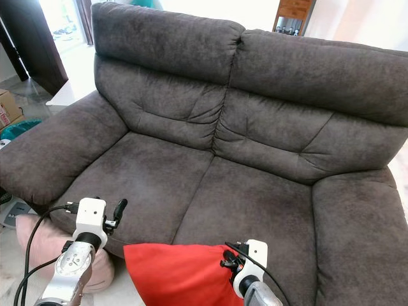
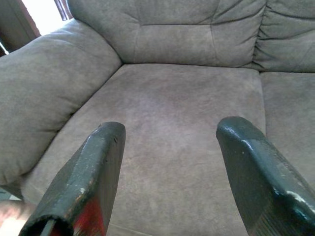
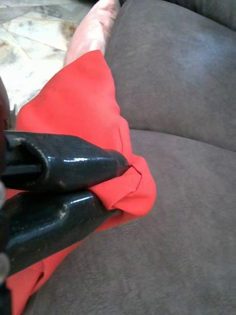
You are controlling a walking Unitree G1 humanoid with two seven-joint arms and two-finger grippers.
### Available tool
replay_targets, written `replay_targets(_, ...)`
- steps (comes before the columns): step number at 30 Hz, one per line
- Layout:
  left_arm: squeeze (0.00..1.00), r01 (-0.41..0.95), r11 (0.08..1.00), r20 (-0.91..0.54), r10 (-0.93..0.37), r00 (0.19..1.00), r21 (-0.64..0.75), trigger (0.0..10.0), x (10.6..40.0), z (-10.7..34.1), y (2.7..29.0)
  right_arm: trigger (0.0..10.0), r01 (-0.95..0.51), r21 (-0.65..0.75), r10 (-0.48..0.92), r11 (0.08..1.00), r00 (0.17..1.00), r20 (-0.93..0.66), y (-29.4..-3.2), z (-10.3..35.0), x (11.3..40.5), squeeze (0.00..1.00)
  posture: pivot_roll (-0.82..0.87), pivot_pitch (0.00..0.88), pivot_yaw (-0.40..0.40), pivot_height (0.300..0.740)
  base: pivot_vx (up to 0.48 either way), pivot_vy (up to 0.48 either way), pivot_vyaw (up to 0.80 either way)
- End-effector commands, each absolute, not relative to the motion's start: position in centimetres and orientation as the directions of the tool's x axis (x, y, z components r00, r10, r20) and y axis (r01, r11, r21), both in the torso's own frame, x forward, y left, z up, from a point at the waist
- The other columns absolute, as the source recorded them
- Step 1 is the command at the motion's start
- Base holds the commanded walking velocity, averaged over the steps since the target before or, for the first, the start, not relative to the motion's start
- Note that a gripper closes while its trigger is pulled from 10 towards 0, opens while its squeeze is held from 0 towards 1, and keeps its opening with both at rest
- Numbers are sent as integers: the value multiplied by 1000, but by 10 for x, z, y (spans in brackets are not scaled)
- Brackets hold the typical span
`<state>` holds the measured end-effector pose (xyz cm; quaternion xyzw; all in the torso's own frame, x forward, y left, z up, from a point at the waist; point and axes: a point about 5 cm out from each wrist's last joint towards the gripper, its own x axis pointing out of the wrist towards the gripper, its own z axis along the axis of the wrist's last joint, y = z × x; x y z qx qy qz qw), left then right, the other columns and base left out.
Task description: Move the pillow to the sofa from floor
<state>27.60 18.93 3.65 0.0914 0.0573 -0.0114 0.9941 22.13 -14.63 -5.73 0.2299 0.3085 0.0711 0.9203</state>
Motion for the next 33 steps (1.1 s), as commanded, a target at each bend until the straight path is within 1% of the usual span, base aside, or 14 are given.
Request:
replay_targets(1, 0, 32, 983, -108, -13, 994, 178, 10000, 276, 37, 188, 10000, -14, 455, 230, 890, 877, -422, -156, -35, 249, 0, 154, 0, -72, 740, -281, 0, 0)
replay_targets(7, 0, 27, 985, -107, -9, 994, 170, 10000, 274, 35, 190, 10000, -13, 459, 221, 888, 888, -402, -160, -31, 253, 0, 155, 0, -79, 740, -290, 0, 0)
replay_targets(14, 0, 24, 986, -105, -7, 994, 162, 10000, 273, 35, 188, 10000, -24, 456, 224, 889, 893, -390, -161, -29, 255, 0, 156, 0, -85, 740, -34, 0, 0)
replay_targets(17, 0, 21, 987, -104, -5, 995, 159, 10000, 272, 35, 188, 10000, -34, 460, 228, 887, 899, -373, -158, -26, 258, 0, 156, 0, -88, 740, -244, 0, 0)
replay_targets(23, 0, 12, 986, -116, 7, 993, 167, 10000, 273, 33, 188, 10000, -59, 457, 237, 887, 909, -342, -152, -20, 263, 0, 157, 0, -91, 740, 0, 0, 0)
replay_targets(33, 0, 20, 986, -88, -5, 996, 163, 10000, 270, 37, 188, 10000, -74, 432, 218, 899, 931, -293, -150, -9, 270, 0, 163, 2, -98, 740, 0, 0, 0)
